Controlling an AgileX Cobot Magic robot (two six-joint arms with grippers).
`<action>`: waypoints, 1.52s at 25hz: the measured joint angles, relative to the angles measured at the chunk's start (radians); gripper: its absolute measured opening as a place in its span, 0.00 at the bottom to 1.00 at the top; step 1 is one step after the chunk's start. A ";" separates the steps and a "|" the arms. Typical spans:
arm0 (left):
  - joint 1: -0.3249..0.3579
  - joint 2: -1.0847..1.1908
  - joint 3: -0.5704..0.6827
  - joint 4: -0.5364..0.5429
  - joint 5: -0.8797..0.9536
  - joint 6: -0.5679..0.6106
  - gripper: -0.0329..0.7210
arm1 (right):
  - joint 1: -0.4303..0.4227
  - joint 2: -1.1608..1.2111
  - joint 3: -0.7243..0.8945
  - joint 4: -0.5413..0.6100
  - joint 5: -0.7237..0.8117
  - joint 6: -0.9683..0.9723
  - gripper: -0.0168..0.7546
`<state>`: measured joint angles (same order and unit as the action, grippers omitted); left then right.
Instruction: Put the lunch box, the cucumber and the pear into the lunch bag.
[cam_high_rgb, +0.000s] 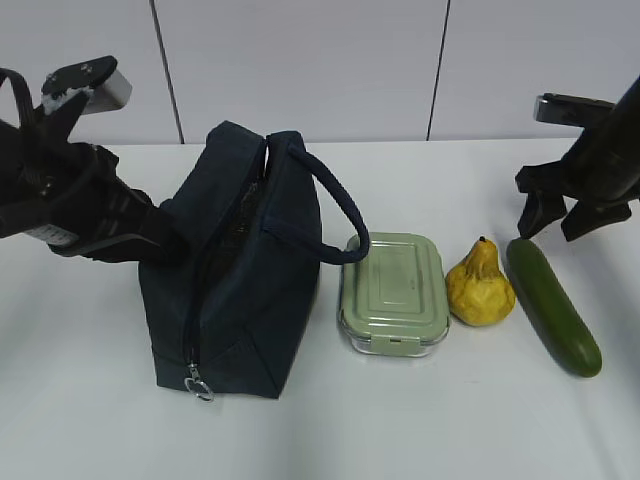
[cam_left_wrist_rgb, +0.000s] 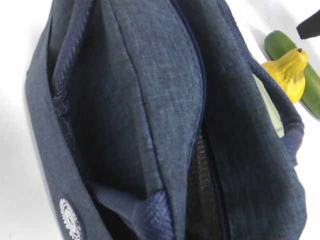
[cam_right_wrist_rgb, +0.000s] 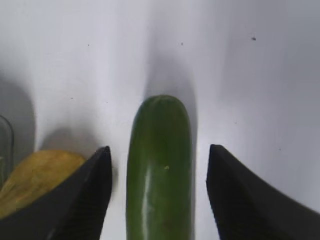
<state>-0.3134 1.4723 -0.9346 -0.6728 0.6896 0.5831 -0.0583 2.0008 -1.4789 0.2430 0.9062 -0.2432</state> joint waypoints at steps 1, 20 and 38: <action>0.000 0.000 0.000 0.000 0.000 0.000 0.05 | 0.013 0.009 -0.012 -0.010 0.000 0.016 0.62; 0.000 0.000 0.000 0.000 -0.004 0.000 0.05 | 0.040 0.138 -0.039 -0.081 0.056 0.106 0.59; 0.000 0.000 0.000 0.000 -0.004 0.001 0.05 | 0.015 -0.151 -0.098 -0.071 0.134 0.127 0.51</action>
<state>-0.3134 1.4723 -0.9346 -0.6728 0.6854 0.5842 -0.0432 1.8494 -1.5773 0.1718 1.0402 -0.1161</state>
